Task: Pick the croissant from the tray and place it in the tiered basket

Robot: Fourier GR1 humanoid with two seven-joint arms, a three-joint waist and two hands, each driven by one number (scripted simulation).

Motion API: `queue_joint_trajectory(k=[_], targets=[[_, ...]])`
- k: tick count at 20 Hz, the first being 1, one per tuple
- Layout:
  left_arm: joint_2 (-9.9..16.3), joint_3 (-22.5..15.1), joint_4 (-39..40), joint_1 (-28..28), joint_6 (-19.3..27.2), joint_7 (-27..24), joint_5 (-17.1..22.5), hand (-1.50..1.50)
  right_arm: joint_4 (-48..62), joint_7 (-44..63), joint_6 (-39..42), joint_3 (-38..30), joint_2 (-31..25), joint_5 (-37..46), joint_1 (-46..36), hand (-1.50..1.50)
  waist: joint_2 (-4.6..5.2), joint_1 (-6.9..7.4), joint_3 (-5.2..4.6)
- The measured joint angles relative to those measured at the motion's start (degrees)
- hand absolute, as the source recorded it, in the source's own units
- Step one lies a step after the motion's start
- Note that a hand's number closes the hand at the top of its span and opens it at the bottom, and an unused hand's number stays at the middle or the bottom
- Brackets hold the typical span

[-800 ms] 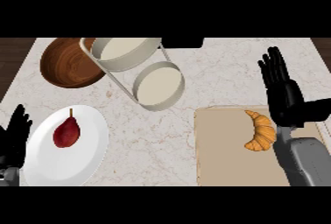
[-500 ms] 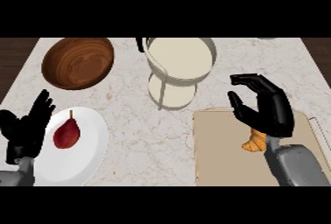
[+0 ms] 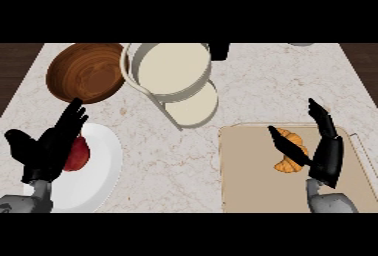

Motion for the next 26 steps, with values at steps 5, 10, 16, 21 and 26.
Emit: queue_joint_trajectory(k=[5, 10, 16, 21, 26], targets=[[0.45, 0.27, -1.43, 0.65, -1.10, 0.38, 0.36, 0.00, -4.09, 12.00, -0.46, 2.81, -8.44, 12.58, 3.76, -1.50, -0.25, 0.00, -0.26], [0.19, -0.10, -1.50, 0.67, -1.43, 0.38, 0.18, 0.00, -6.21, 25.42, 9.86, 6.88, -17.42, 21.76, 6.21, -1.50, -0.21, 0.05, -0.58], [0.29, -0.15, -1.47, -0.04, -2.07, 1.09, 0.27, 0.00, -13.71, 44.68, 28.82, 13.78, -21.85, 24.27, 4.39, -1.50, -0.17, 0.84, -0.48], [-0.13, 0.16, -3.07, 0.34, -2.22, 2.18, 0.21, 0.00, -21.53, 62.42, 39.78, 17.28, -19.07, 26.20, -1.51, -1.50, -0.11, 1.18, -0.20], [-1.06, 0.85, -4.17, 1.35, -2.83, 2.34, -0.91, 0.00, -19.54, 67.21, 42.53, 18.28, -13.49, 30.34, -5.59, -1.50, 0.00, 1.21, -0.04]])
